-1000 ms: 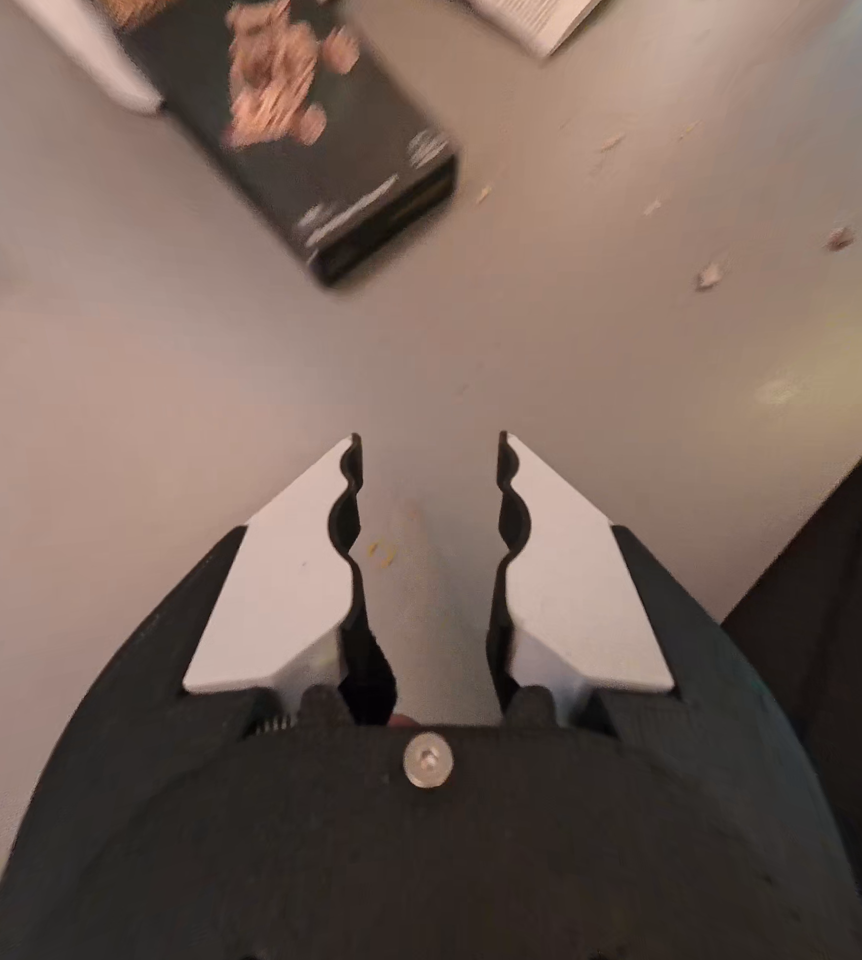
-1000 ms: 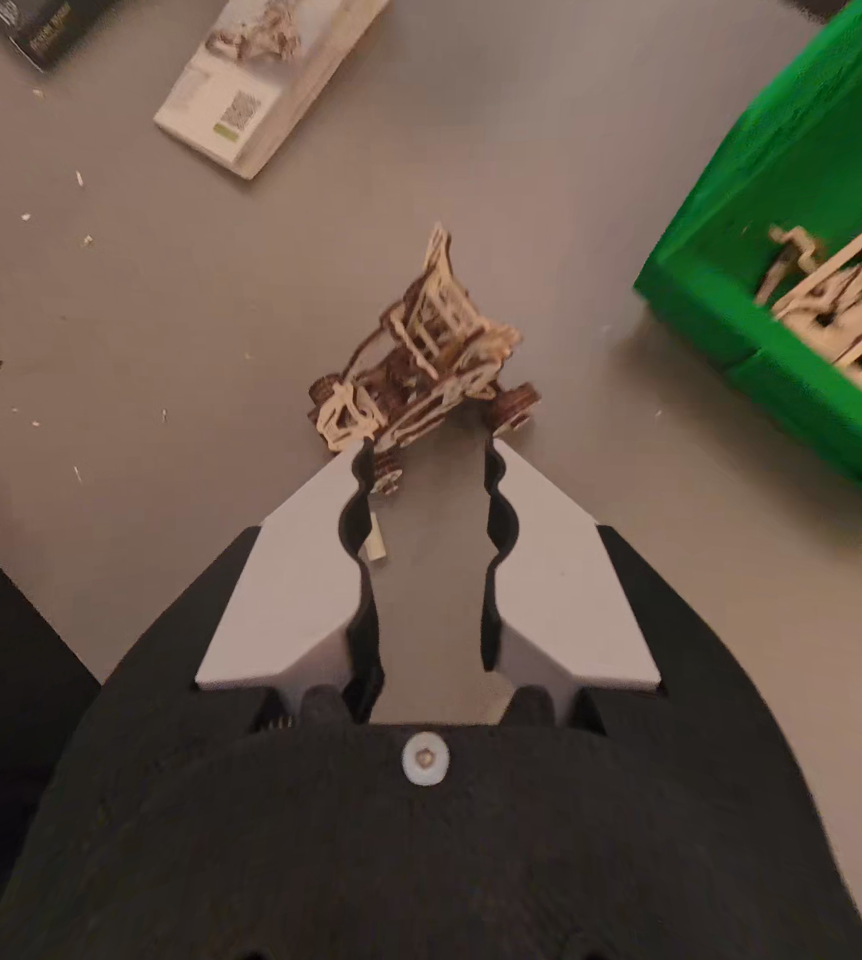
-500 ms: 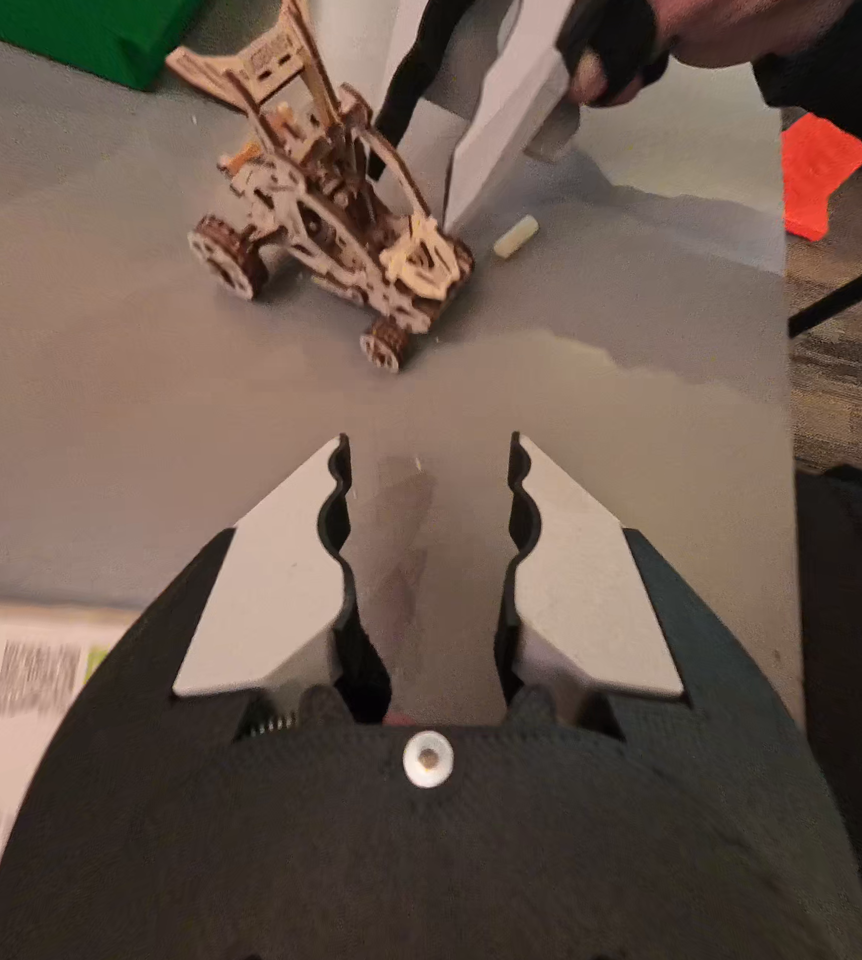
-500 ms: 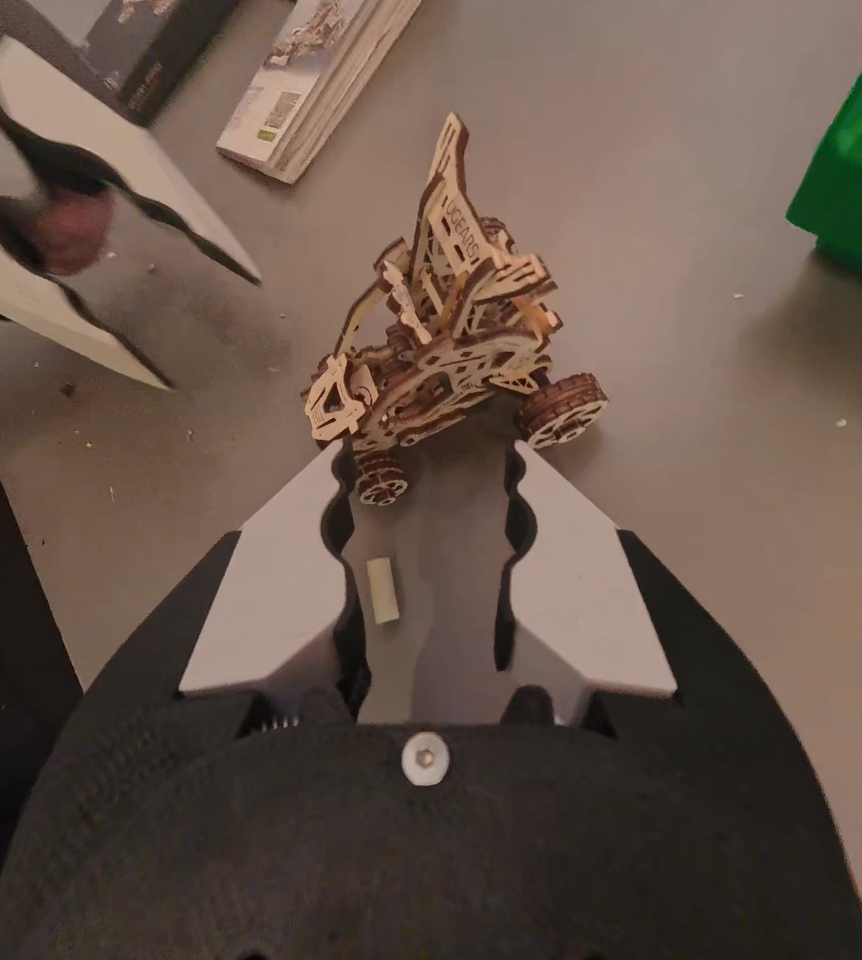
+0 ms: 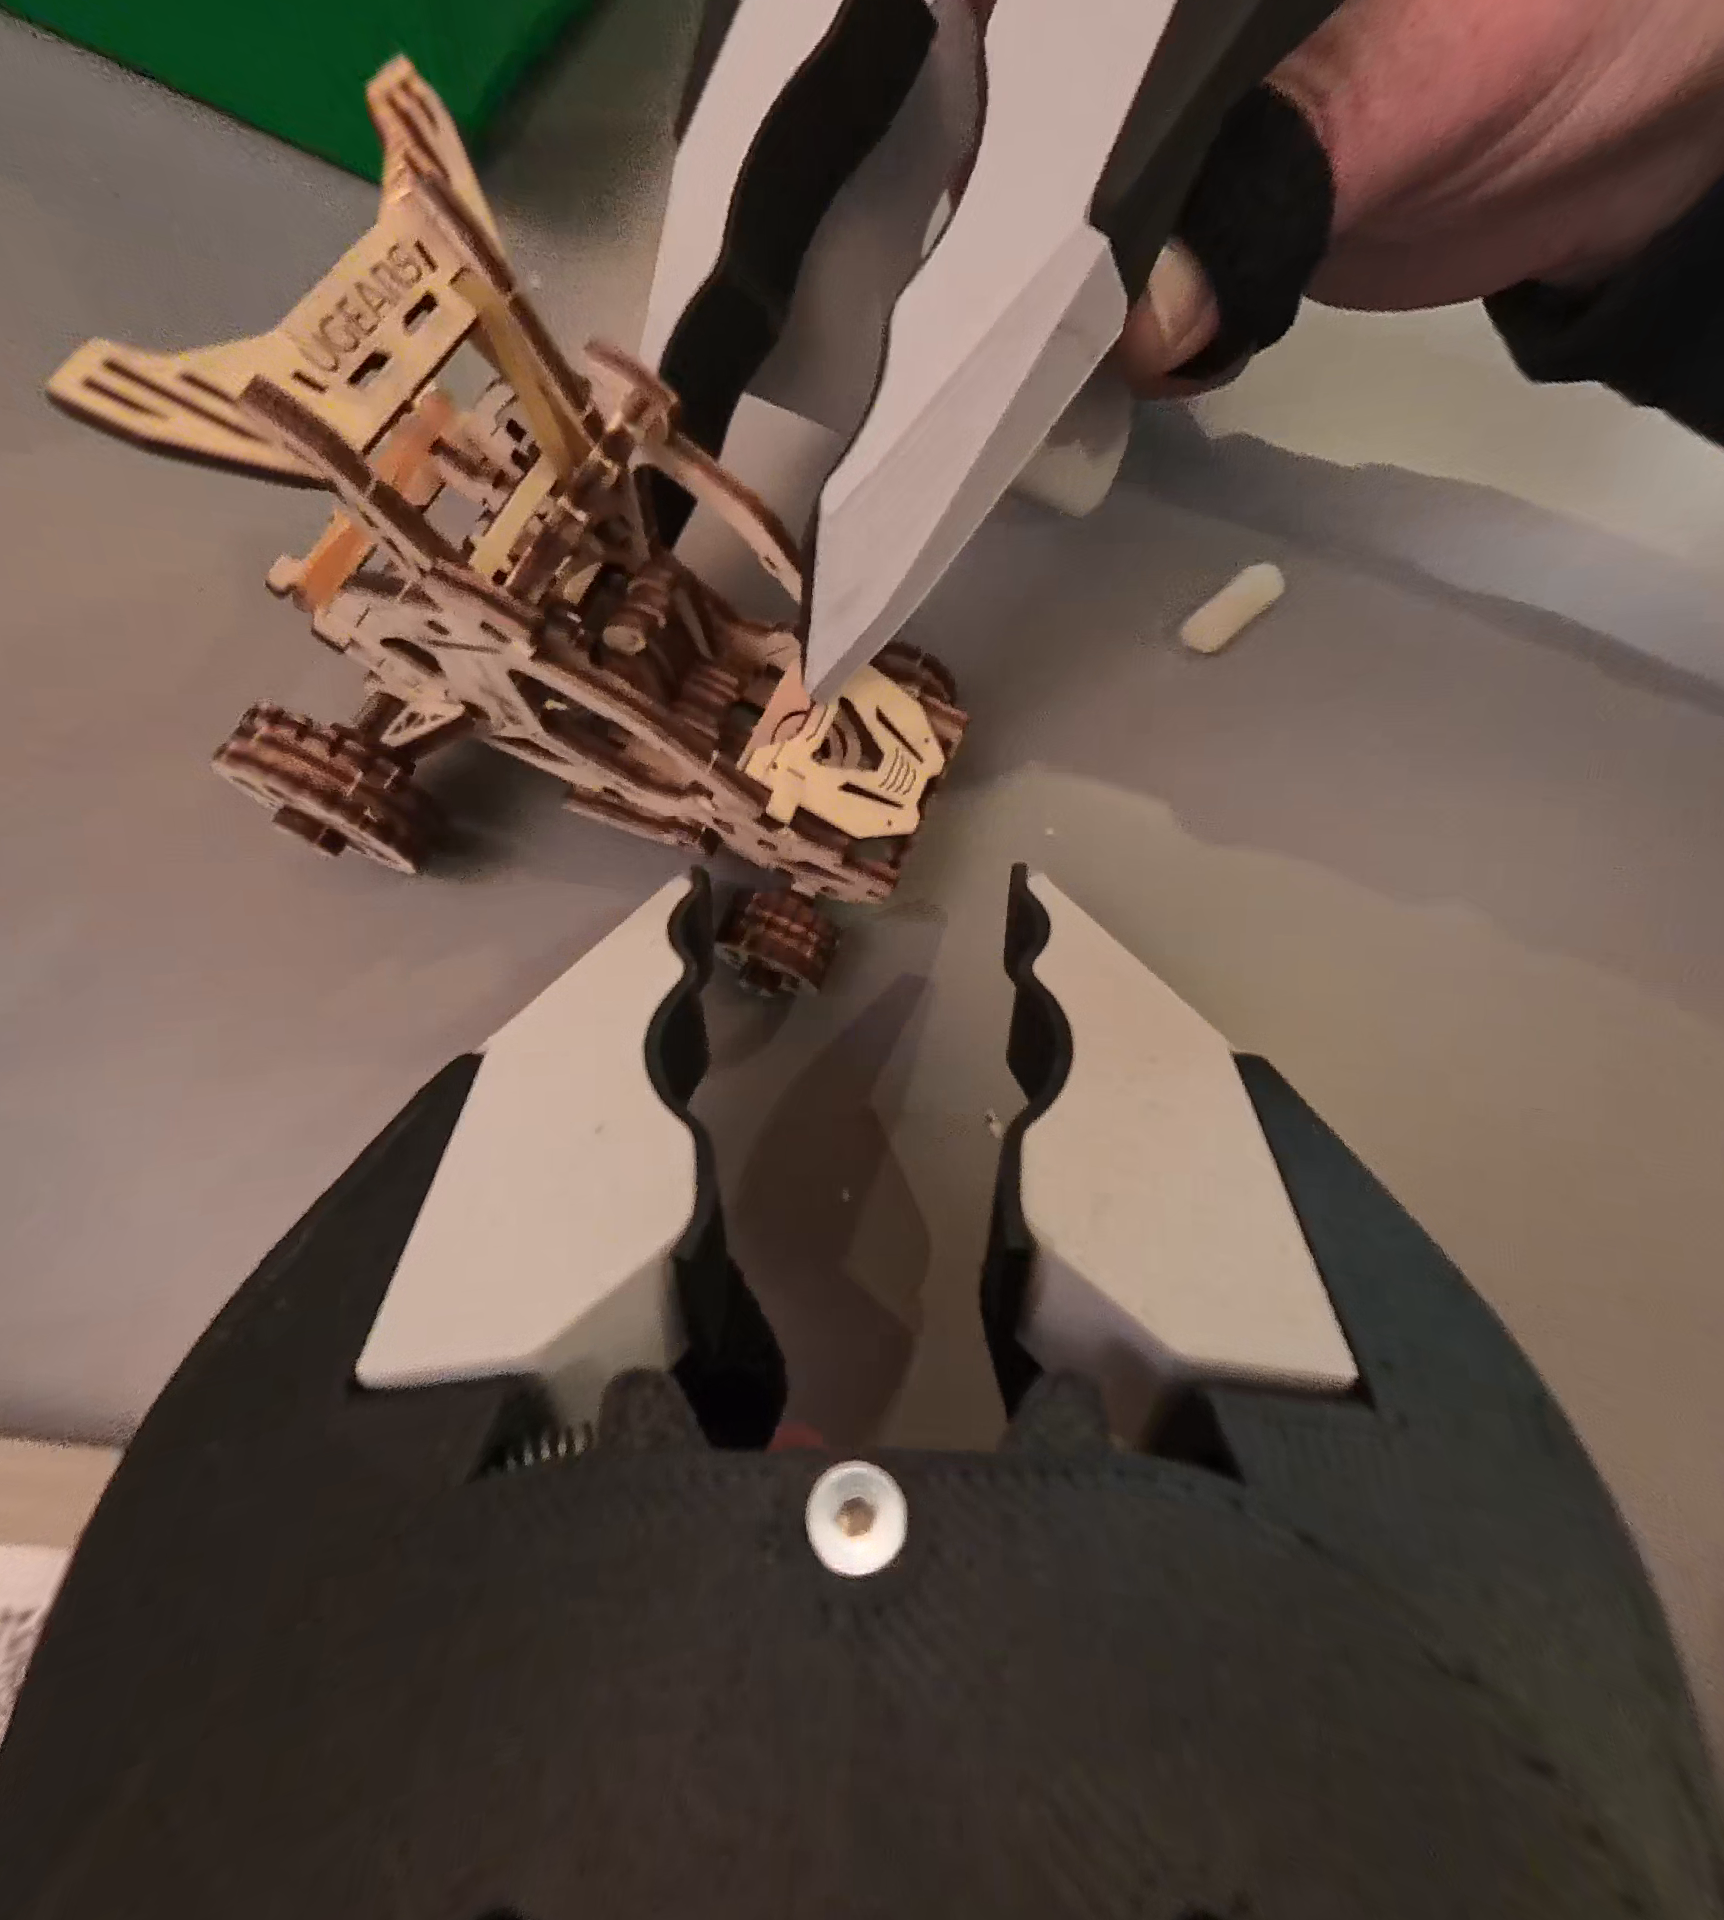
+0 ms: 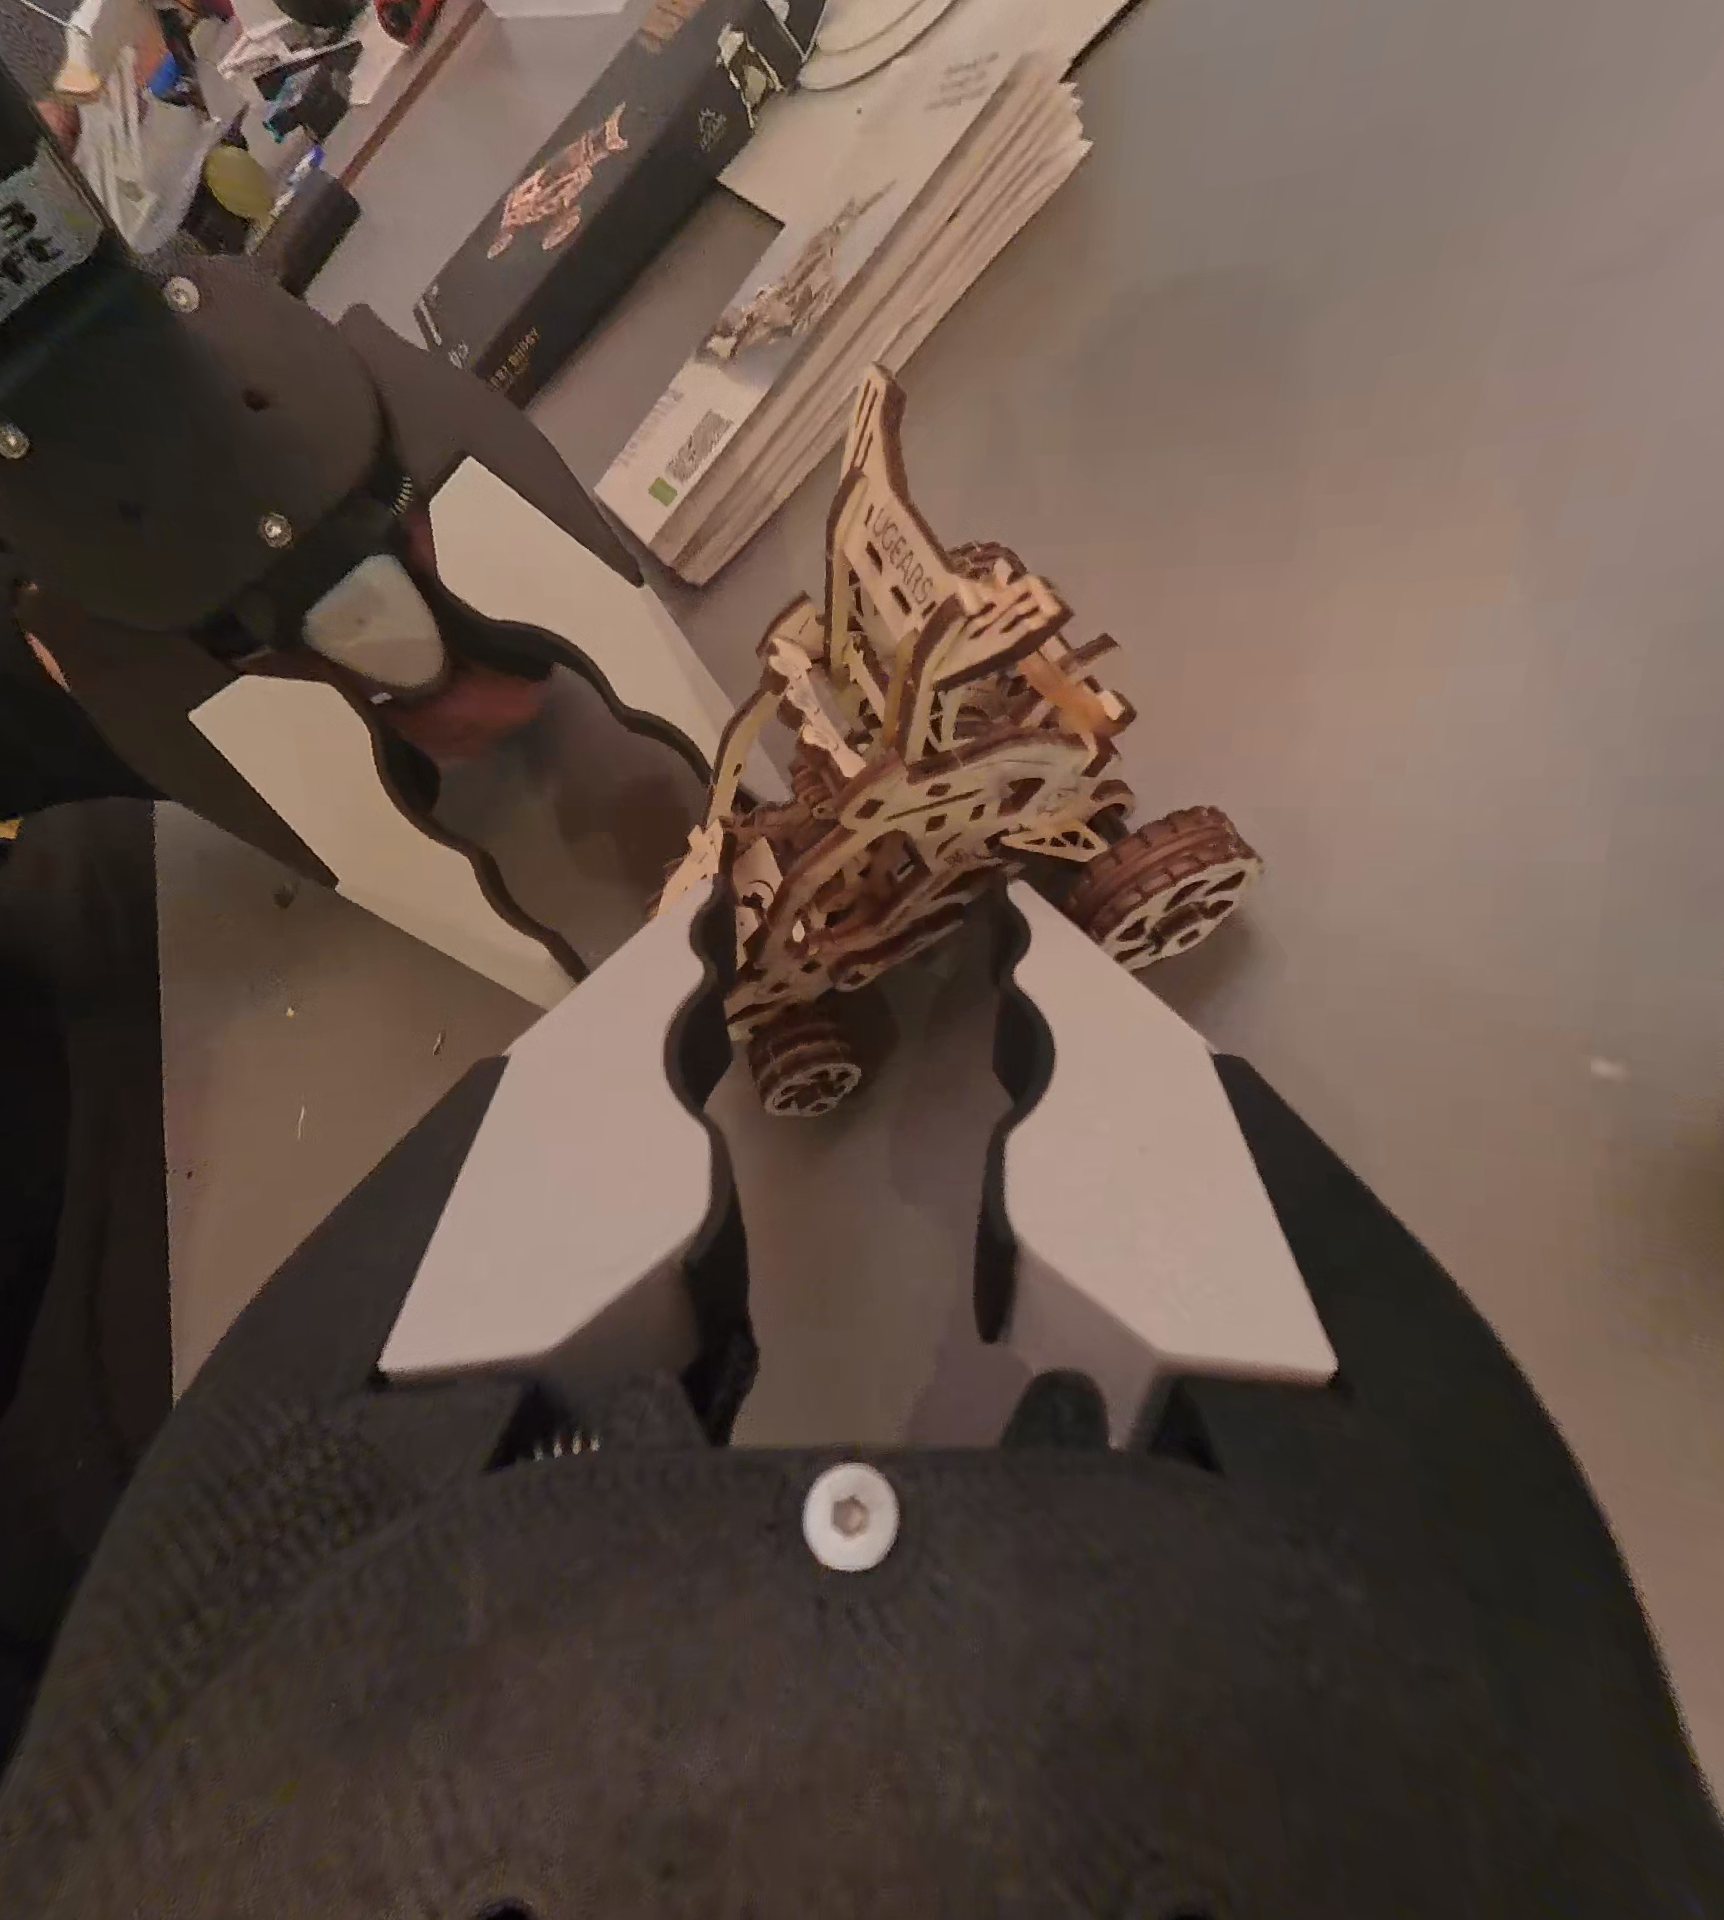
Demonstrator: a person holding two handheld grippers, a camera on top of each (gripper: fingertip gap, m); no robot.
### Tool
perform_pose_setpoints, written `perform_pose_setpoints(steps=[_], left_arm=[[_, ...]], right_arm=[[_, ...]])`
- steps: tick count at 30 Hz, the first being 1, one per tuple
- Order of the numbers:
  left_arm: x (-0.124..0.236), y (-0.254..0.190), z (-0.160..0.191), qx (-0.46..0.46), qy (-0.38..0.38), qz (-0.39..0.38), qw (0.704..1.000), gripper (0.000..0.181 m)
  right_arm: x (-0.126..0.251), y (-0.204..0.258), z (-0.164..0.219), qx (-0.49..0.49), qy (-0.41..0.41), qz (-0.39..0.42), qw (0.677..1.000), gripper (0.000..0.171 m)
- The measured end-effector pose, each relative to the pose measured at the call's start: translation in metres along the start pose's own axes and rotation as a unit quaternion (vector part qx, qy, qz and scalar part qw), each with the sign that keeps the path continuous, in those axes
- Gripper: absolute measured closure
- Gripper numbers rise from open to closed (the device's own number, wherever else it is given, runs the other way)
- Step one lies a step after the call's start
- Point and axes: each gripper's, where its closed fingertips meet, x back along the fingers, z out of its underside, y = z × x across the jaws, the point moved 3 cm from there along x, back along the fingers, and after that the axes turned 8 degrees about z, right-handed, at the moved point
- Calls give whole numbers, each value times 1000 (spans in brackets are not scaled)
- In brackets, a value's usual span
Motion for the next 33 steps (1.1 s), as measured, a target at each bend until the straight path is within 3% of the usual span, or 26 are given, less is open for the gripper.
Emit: perform_pose_setpoints(steps=[1, 4, 6, 10, 16, 21, 22, 23, 28, 33], left_arm=[[2, 5, 0, 6, -3, -8, 1000, 128], [5, 18, -2, 24, -6, -17, 1000, 133], [8, 25, 0, 32, 5, -27, 999, 135], [34, 20, -2, 30, -11, -31, 999, 133], [92, -12, 22, -11, 11, -46, 999, 133], [136, -35, 57, -14, 20, -69, 997, 134], [144, -40, 64, -10, 21, -74, 997, 133], [152, -44, 71, -5, 20, -80, 997, 133], [191, -67, 112, 23, 19, -118, 993, 134], [231, -80, 155, 80, -1, -159, 984, 134]], right_arm=[[-5, -2, -5, 0, 0, -3, 1000, 125], [-15, -11, -17, 8, 3, 8, 1000, 130], [-15, -13, -23, 5, 5, 6, 1000, 123], [16, -6, -23, 29, -5, 35, 999, 118], [67, 22, 54, 126, 119, 133, 976, 132], [62, 29, 94, 146, 179, 174, 957, 145], [60, 32, 95, 152, 170, 172, 958, 154], [58, 34, 94, 151, 164, 168, 960, 164], [61, 24, 75, 122, 119, 163, 972, 164], [99, -37, -8, 116, 17, 250, 961, 164]])
